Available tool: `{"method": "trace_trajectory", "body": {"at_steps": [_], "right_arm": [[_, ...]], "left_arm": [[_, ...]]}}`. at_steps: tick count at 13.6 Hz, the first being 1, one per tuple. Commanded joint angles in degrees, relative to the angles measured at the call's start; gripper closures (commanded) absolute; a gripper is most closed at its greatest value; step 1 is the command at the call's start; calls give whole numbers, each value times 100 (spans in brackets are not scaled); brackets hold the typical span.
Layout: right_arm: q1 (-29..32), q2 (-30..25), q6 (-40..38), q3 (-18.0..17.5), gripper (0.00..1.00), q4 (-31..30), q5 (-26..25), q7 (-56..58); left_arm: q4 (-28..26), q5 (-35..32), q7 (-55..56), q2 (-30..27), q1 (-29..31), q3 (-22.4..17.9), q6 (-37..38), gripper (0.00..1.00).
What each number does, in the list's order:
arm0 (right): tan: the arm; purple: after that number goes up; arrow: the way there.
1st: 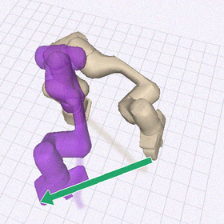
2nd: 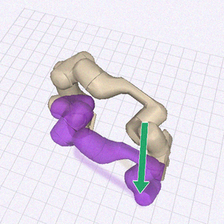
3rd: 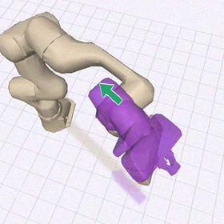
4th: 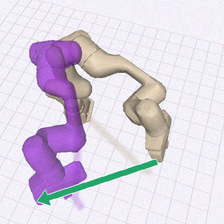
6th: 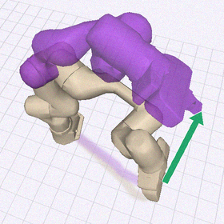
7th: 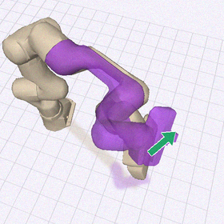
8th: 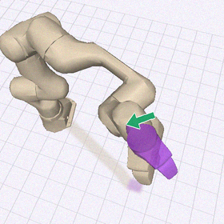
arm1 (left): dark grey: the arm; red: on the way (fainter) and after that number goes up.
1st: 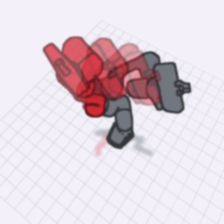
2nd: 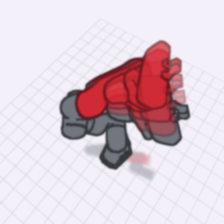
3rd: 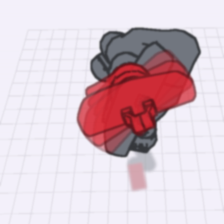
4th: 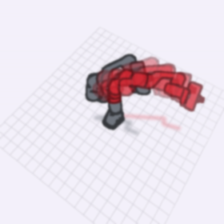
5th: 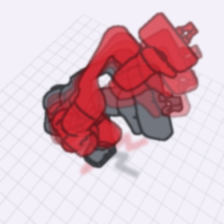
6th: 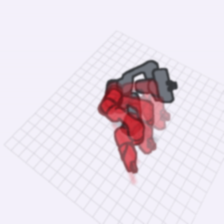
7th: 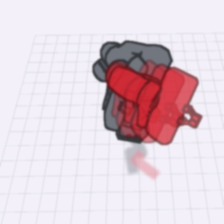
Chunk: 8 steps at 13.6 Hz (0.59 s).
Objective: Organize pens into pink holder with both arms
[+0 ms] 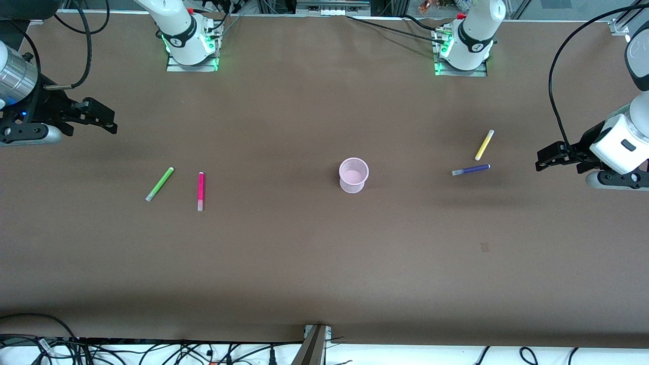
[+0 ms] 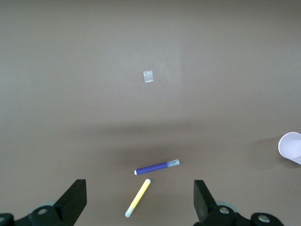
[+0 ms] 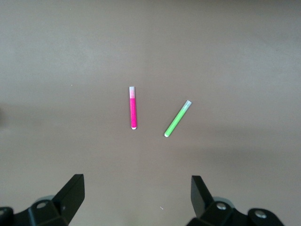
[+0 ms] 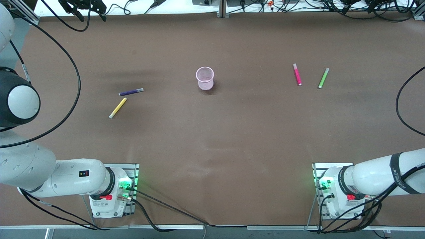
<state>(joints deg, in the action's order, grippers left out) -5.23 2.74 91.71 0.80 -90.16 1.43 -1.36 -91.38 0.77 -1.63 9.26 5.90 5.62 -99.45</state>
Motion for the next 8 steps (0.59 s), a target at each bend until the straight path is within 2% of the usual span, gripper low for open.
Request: {"method": "trace_trajectory", "body": {"at_steps": [1, 8], "right_arm": [[14, 42, -13, -44, 0, 130, -2, 83], [14, 42, 22, -71, 0, 130, 6, 83]], "left_arm": [[15, 99, -162, 6, 35, 19, 39, 0], [24, 125, -127, 23, 52, 10, 22, 0]]}}
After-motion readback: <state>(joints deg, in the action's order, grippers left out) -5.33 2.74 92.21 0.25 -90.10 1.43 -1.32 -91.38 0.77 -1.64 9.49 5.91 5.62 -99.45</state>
